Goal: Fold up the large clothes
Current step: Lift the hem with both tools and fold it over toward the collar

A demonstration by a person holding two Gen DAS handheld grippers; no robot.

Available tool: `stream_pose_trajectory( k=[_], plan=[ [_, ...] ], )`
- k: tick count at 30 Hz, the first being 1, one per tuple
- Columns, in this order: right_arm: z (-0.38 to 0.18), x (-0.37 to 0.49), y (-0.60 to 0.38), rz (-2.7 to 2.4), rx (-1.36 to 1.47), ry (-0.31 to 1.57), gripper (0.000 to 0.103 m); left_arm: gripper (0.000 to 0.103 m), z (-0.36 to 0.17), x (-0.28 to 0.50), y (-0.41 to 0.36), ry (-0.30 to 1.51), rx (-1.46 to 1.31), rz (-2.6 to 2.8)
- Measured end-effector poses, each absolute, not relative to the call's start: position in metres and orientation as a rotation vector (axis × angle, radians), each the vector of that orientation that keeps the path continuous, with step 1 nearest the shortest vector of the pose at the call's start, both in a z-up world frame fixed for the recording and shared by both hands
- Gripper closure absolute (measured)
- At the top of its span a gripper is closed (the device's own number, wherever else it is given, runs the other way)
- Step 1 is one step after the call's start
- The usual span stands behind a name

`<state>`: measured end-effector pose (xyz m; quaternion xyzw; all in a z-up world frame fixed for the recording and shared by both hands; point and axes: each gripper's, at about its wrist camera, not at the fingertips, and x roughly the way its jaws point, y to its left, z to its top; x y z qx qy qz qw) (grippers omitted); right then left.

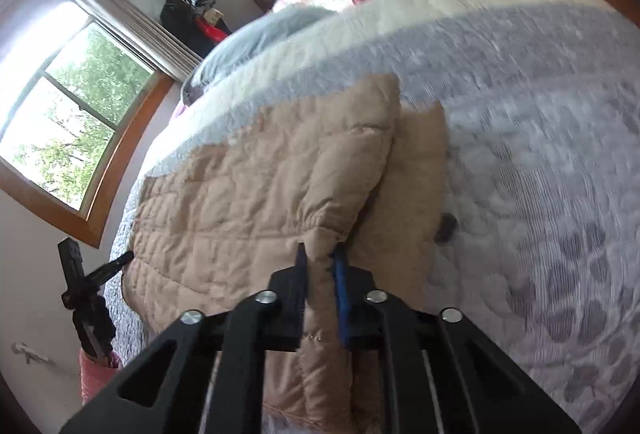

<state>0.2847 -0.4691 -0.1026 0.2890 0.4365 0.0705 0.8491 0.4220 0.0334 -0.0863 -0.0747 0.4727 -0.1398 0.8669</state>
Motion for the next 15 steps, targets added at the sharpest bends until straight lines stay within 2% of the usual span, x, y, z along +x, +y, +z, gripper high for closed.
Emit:
stream_pose_trajectory(
  k=[4,10,15],
  plan=[
    [-0.090,0.290,-0.467,0.108,0.562,0.844,0.094,0.095,-0.072,0.410,0.043,0.879,-0.218,-0.272],
    [-0.138,0.309,-0.477,0.066,0.635,0.962,0.093,0.094,-0.114,0.436,0.034,0.982,-0.168,-0.230],
    [-0.156,0.310,-0.479,0.070,0.668,0.977,0.093,0.094,-0.117,0.439,0.023,0.972,-0.099,-0.203]
  ],
)
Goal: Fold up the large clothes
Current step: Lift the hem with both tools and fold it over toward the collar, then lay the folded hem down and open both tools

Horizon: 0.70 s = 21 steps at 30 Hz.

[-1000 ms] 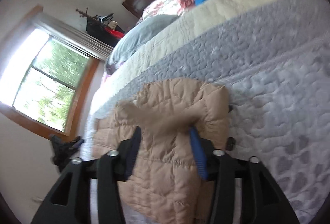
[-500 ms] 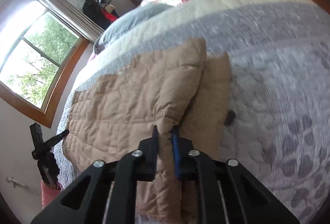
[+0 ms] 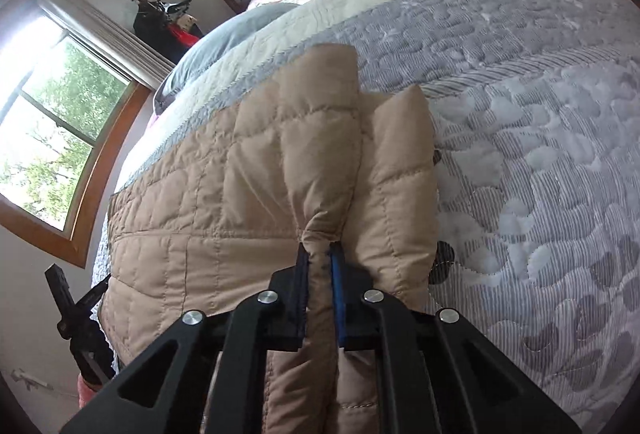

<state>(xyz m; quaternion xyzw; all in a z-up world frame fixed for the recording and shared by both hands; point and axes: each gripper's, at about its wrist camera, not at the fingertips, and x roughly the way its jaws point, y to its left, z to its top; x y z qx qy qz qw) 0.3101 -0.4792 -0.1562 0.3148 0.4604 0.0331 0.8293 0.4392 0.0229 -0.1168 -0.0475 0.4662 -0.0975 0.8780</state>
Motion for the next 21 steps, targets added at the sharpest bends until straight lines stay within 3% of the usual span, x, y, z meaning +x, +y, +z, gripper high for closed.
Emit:
stream_pose_trajectory(
  k=[2,5,9,13,21],
  plan=[
    [-0.147,0.305,-0.479,0.039,0.644,0.973,0.088,0.091,-0.110,0.441,0.023,0.987,-0.094,-0.195],
    [-0.115,0.281,-0.473,-0.079,0.535,0.926,0.072,0.085,-0.094,0.434,0.037,0.985,-0.150,-0.180],
    [-0.076,0.255,-0.453,-0.106,0.478,0.860,0.072,0.085,-0.057,0.408,0.039,0.894,-0.169,-0.155],
    [-0.056,0.248,-0.403,0.001,0.459,0.894,0.072,0.085,-0.034,0.380,-0.010,0.883,-0.110,-0.269],
    [-0.071,0.273,-0.317,0.042,0.341,0.967,0.075,0.083,-0.063,0.359,-0.094,0.974,0.004,-0.360]
  ],
)
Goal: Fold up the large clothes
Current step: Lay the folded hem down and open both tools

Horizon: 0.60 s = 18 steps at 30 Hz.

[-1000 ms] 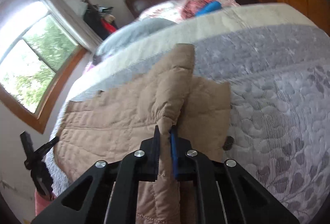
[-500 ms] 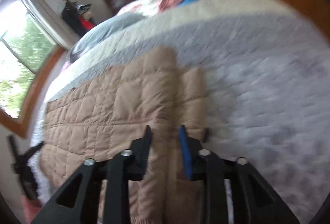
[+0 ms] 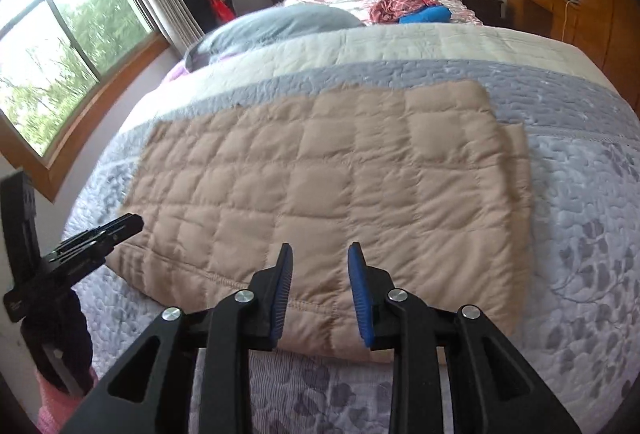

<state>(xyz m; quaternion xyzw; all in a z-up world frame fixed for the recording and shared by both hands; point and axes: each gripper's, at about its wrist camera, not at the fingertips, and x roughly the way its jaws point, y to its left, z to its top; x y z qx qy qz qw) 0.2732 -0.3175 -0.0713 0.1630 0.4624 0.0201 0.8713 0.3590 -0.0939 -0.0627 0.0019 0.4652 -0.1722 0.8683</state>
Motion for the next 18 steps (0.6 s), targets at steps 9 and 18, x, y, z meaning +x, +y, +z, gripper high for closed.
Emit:
stream_pose_trajectory(
  k=[9,18],
  plan=[
    [-0.123,0.291,-0.300,-0.007,0.288,1.060,0.076,0.081,-0.113,0.366,-0.105,1.035,0.080,-0.357],
    [-0.140,0.290,-0.289,-0.068,0.261,1.030,0.076,0.081,-0.124,0.358,-0.107,1.018,0.100,-0.343]
  ],
)
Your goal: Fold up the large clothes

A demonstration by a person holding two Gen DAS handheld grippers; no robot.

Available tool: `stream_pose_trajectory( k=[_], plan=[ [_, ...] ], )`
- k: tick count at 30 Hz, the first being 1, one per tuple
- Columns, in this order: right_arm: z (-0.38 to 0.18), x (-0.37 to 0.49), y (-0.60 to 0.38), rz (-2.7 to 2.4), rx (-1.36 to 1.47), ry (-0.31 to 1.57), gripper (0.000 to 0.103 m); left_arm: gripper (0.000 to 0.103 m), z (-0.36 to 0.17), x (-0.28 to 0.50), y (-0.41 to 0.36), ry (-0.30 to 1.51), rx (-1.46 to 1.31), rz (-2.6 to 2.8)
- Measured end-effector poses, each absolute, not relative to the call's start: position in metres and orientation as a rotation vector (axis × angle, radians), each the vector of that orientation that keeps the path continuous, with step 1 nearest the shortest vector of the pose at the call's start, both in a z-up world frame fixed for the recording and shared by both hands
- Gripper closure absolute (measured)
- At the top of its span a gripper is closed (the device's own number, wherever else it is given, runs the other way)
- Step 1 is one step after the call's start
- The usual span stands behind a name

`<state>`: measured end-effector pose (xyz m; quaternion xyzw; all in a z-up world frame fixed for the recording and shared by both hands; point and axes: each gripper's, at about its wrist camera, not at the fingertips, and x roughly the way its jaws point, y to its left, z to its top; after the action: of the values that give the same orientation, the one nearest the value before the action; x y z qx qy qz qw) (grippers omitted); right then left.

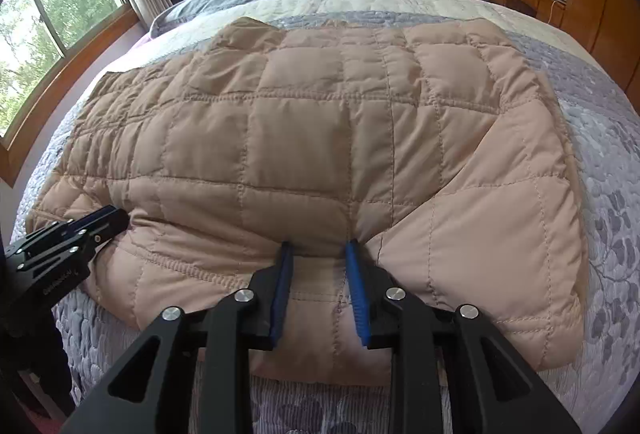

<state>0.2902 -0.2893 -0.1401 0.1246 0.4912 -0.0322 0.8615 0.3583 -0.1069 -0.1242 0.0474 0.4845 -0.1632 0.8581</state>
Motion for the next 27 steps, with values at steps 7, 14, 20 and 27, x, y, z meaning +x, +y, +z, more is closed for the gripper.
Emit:
stream_pose_trajectory(
  k=[7,14,20,27],
  plan=[
    [-0.101,0.270,-0.317,0.020,0.344,0.957,0.063,0.074,-0.082,0.364,-0.089,1.039,0.020,-0.380],
    [-0.068,0.250,-0.408,-0.137,0.395,0.903,0.032,0.031,-0.039,0.395,0.001,0.957,-0.032,-0.265],
    [-0.103,0.263,-0.461,-0.060,0.578,0.980,0.030,0.028,-0.069,0.437,0.060,1.084,-0.204,-0.282],
    [-0.132,0.276,-0.472,-0.006,0.661,1.005,0.027,0.028,-0.109,0.462,0.057,1.156,-0.326,-0.406]
  ],
)
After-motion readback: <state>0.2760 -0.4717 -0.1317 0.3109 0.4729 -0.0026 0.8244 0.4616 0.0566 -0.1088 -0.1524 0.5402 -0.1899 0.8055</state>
